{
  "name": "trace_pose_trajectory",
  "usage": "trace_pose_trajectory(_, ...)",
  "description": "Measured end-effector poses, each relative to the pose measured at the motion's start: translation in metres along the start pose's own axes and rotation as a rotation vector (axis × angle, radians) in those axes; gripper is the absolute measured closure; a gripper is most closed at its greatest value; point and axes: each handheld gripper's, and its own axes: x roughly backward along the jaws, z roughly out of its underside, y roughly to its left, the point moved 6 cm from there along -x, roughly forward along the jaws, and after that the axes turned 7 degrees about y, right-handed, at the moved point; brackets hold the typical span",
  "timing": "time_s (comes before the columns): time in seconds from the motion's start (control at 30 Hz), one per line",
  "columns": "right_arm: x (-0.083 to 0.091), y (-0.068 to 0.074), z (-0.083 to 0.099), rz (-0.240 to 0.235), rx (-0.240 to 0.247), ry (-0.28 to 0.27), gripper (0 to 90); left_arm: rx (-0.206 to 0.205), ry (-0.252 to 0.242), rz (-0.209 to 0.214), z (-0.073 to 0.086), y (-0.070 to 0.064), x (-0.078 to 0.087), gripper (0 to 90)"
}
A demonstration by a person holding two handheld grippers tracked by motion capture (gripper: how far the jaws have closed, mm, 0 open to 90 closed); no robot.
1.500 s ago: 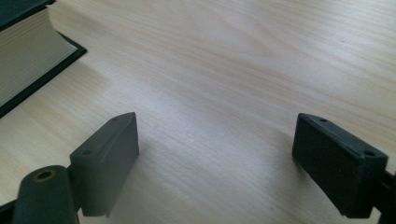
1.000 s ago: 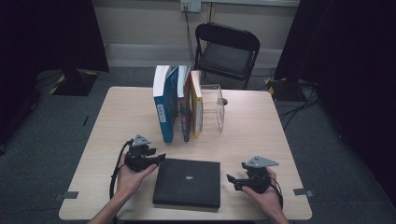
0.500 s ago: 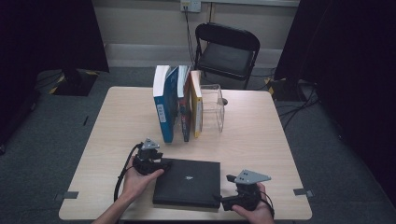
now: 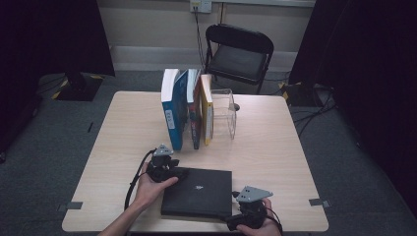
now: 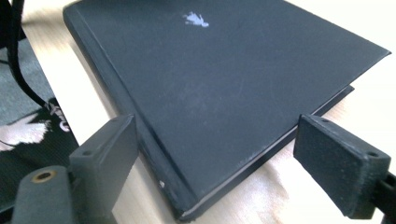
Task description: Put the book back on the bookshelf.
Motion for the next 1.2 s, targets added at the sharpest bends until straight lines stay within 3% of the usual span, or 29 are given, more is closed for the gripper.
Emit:
trace_pose_trajectory(0.13, -0.001, -0.001, 0.001, -0.005, 0.000, 0.012, 11.7, -0.006, 0.002, 0.013, 0.000, -0.001, -0.003, 35.8)
trace_pose_trajectory(0.4, -0.003, -0.001, 0.003, 0.011, 0.069, 0.026, 10.6, -0.007, 0.023, 0.034, 0.000, 0.000, -0.001, 35.6)
trace_pose_trajectory(0.53, -0.004, -0.002, 0.001, -0.001, 0.074, 0.034, 10.8, -0.001, 0.036, 0.029, 0.000, 0.001, 0.000, 35.8)
trace_pose_trajectory(0.6, -0.003, -0.006, 0.001, -0.016, 0.066, 0.035, 15.6, 0.019, 0.053, 0.032, 0.003, 0.001, 0.004, 35.9)
trace_pose_trajectory(0.73, 0.002, -0.019, 0.002, -0.038, 0.041, 0.029, 26.8, 0.012, 0.067, 0.037, 0.009, 0.001, 0.011, 36.0)
trace_pose_trajectory(0.83, 0.002, -0.023, 0.002, -0.038, 0.018, 0.036, 27.0, 0.017, 0.085, 0.034, 0.015, -0.002, 0.017, 35.9)
trace_pose_trajectory(1.07, 0.006, -0.033, 0.003, 0.022, -0.019, 0.026, 29.0, 0.023, 0.121, 0.049, 0.024, -0.009, 0.024, 35.7)
trace_pose_trajectory(1.2, 0.008, -0.037, 0.002, 0.083, -0.036, 0.015, 29.7, 0.028, 0.156, 0.047, 0.031, -0.018, 0.030, 36.4)
